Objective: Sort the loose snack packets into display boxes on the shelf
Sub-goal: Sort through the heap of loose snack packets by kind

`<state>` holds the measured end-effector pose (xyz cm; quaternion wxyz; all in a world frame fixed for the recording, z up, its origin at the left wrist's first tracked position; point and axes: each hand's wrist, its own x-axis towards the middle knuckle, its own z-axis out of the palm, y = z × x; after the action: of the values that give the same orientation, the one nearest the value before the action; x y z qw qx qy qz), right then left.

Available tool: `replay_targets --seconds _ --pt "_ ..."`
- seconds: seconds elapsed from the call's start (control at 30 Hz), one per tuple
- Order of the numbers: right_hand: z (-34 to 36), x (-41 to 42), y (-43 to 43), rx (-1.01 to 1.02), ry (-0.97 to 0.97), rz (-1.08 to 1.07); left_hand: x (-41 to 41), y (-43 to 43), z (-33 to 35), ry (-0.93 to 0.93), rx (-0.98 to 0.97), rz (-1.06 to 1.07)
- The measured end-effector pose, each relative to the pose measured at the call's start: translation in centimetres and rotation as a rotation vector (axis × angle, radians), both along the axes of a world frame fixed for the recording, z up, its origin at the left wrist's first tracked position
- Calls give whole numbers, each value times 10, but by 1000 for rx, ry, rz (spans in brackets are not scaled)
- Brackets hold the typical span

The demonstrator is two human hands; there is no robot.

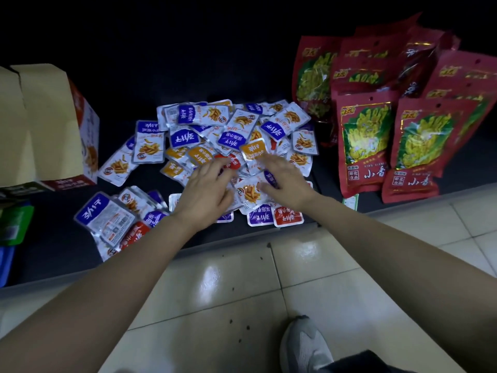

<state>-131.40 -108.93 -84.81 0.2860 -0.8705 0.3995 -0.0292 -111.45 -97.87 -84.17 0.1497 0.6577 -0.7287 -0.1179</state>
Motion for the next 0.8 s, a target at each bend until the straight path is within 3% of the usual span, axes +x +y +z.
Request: replay_targets --seconds 0.1,0.23,0.37,0.57,0.67,0.8 --pt "-4 0 9 -17 70 38 6 -14 2 -24 41 41" --pt "-6 -10 1 -110 -38 -23 13 -22 -8 -101 224 54" --pt "2 4 -10 -185 -177 -74 14 -10 -16 -63 145 41" --pt "-5 43 -8 -141 143 130 24 -1 -11 22 22 -20" --pt "-10 32 -10 -304 88 9 33 -4 -7 22 -101 49" --pt "-5 26 -22 -400 30 -154 39 -14 -12 -18 102 229"
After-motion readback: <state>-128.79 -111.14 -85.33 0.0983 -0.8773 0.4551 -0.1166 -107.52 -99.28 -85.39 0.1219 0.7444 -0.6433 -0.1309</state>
